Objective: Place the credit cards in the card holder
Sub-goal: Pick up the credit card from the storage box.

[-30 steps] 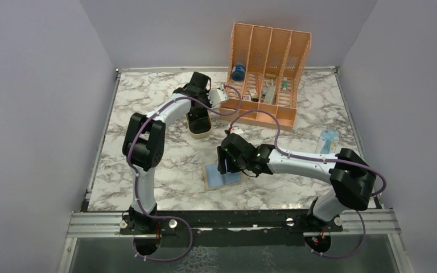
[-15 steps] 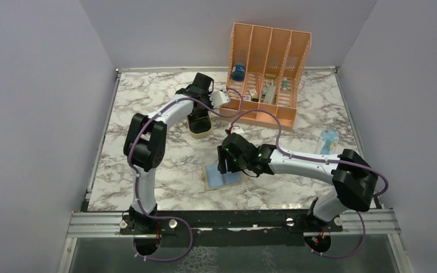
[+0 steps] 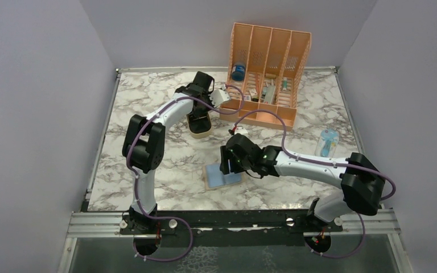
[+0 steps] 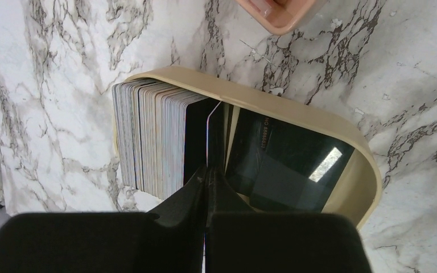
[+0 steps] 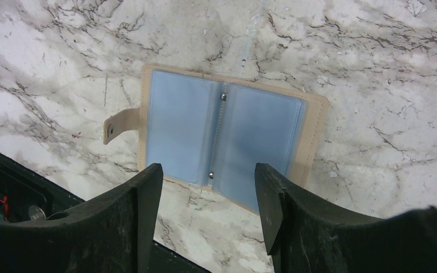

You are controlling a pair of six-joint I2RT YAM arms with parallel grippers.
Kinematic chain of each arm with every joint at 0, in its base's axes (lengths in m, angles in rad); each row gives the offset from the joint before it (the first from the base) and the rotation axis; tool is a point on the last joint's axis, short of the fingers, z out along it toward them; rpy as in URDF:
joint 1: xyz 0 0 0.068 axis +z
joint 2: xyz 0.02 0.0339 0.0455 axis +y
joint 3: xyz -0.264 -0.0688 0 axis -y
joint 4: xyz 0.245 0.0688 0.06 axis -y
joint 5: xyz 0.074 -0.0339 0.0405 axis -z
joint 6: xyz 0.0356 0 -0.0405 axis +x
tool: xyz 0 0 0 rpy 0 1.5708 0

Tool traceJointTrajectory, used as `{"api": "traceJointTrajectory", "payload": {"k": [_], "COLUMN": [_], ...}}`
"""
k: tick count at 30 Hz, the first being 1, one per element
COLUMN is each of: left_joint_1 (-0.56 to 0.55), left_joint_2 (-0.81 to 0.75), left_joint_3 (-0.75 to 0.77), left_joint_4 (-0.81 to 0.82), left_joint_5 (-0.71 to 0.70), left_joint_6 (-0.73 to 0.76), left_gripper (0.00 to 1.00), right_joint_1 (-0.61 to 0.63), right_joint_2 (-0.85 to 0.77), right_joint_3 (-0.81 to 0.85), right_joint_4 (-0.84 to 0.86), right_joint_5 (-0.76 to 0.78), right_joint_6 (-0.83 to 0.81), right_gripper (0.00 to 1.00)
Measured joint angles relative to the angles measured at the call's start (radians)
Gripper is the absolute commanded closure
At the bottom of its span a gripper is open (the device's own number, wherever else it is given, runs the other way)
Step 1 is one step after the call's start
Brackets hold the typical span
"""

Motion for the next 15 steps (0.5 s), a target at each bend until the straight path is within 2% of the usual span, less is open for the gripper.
{"api": "traceJointTrajectory", "payload": {"k": [15], "left_joint_1": [0.000], "left_joint_2": [-0.041], "left_joint_3": [0.039], "left_joint_4": [-0.028], "left_joint_5": [-0.031], "left_joint_6": [-0.153], "left_gripper": [1.00], "right_joint_1": [0.000], "right_joint_2": [-0.070], "right_joint_3": [-0.042], "right_joint_4": [0.002], "right_joint_5": [0.000], "right_joint_6": [0.000], "right_gripper": [0.39]}}
